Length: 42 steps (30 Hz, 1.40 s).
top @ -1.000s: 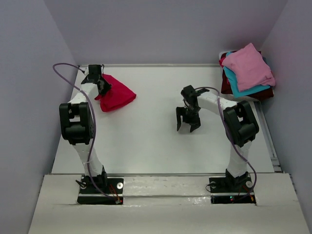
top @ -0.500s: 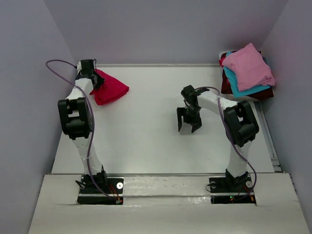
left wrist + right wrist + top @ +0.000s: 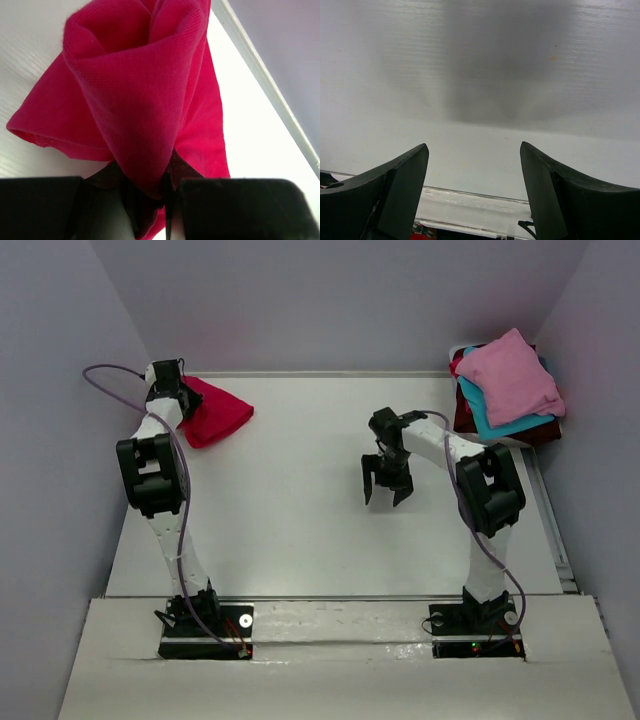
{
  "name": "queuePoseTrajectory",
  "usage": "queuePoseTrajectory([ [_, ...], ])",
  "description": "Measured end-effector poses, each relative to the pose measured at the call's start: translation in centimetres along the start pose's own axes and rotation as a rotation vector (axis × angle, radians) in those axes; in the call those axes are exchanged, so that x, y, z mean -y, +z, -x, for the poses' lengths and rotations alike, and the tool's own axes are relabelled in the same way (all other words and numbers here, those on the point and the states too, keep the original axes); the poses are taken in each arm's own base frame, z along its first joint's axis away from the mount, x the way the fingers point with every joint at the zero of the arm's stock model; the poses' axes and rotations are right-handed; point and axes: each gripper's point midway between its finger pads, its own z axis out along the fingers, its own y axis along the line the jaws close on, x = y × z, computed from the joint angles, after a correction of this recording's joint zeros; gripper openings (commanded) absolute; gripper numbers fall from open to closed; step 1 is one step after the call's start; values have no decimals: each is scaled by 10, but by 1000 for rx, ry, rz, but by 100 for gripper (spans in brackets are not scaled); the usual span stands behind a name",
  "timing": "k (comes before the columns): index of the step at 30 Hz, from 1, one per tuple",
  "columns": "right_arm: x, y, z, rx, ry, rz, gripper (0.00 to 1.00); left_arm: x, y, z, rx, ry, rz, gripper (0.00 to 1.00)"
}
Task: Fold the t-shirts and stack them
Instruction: Neatly place the folded tshirt to the corner
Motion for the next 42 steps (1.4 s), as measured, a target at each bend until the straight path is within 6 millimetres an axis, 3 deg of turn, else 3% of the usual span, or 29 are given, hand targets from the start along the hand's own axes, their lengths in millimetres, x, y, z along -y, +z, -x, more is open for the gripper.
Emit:
queuePoseTrajectory([
  [5, 2, -2, -1, -22, 5, -20, 80, -1, 9, 10, 11, -31, -20, 6],
  [15, -3, -2, 11, -43, 9, -40, 80, -22, 23, 29, 40, -75, -13, 6],
  [27, -11, -1, 19, -61, 19, -56, 80, -30, 27, 39, 58, -92, -12, 6],
  [42, -21, -7, 14, -64, 20, -75, 80, -43, 28, 69, 130, -162, -28, 6],
])
